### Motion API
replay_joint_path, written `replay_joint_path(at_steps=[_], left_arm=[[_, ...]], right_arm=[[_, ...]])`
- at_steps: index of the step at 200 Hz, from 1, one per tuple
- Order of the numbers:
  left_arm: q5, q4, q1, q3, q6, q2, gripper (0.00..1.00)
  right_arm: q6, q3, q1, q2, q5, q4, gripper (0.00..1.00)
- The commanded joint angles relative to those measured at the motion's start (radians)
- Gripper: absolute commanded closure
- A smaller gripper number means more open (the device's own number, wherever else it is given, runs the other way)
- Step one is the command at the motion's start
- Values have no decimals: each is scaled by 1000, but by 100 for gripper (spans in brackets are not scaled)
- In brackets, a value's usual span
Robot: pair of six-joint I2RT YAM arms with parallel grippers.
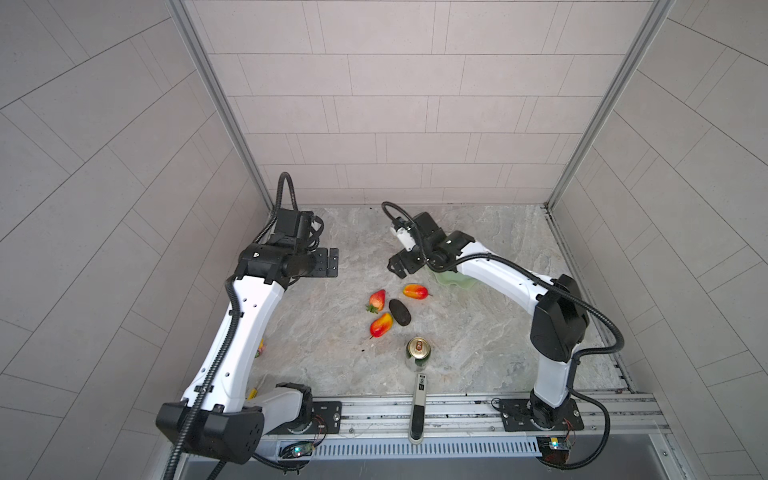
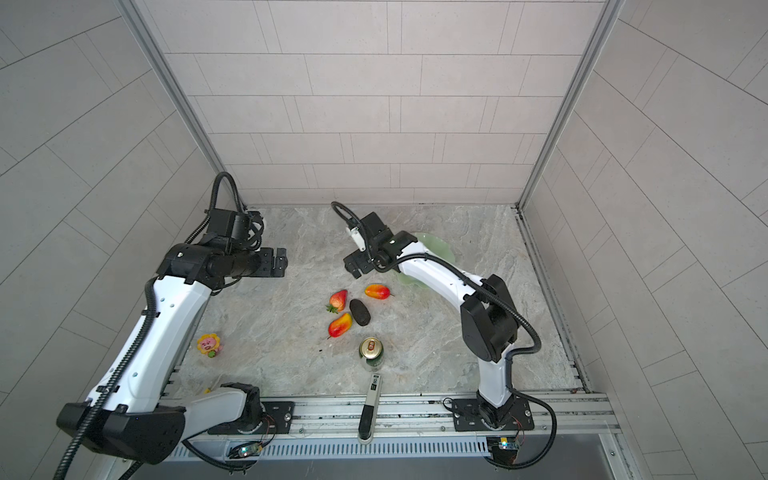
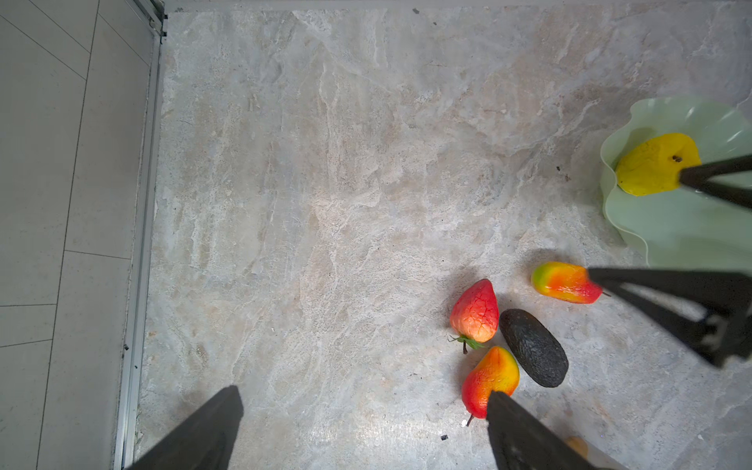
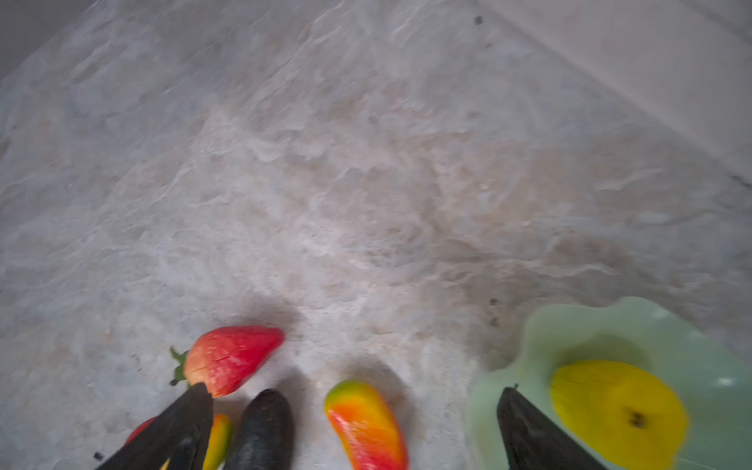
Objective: Place and organize the fake fruits in the fruit bowl
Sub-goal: 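Move the right gripper to the red strawberry and grasp it, then carry the strawberry into the green bowl and release it beside the pepper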
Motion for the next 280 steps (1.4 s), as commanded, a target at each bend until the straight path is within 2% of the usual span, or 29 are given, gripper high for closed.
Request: replay_joint_path(at_steps=[1,29,79,128,188,228,244,263,280], left_arm=[[0,-19,3,4,8,-19,0],[-4,-21,2,4,9,-25,0],[3,-13,2,-1,11,-19,0],[-2,-10,2,-5,18,-14,0],[-11,-5,2,-19,22,-20,0],[-11,-5,3,-19,22,-19,0],[-13,-5,2,-19,23,-21,0],[-12,-7,3,-21,21,-23,0],[-13,-8,3,-19,21,-24,0]], right_arm=[[52,18,56,92,-39,-13,0],[130,52,112,176,-20,8,0],[284,104,127,271,14,33,2],[309,160,133,340,-16,19,10],[319,145,134,351,4,-6,18],[315,152,134,347,0,-1,33],[307,172,134,343,-2,-13,42],[300,205,134,334,0,-34,62],[286,238,134,319,0,-59,66]])
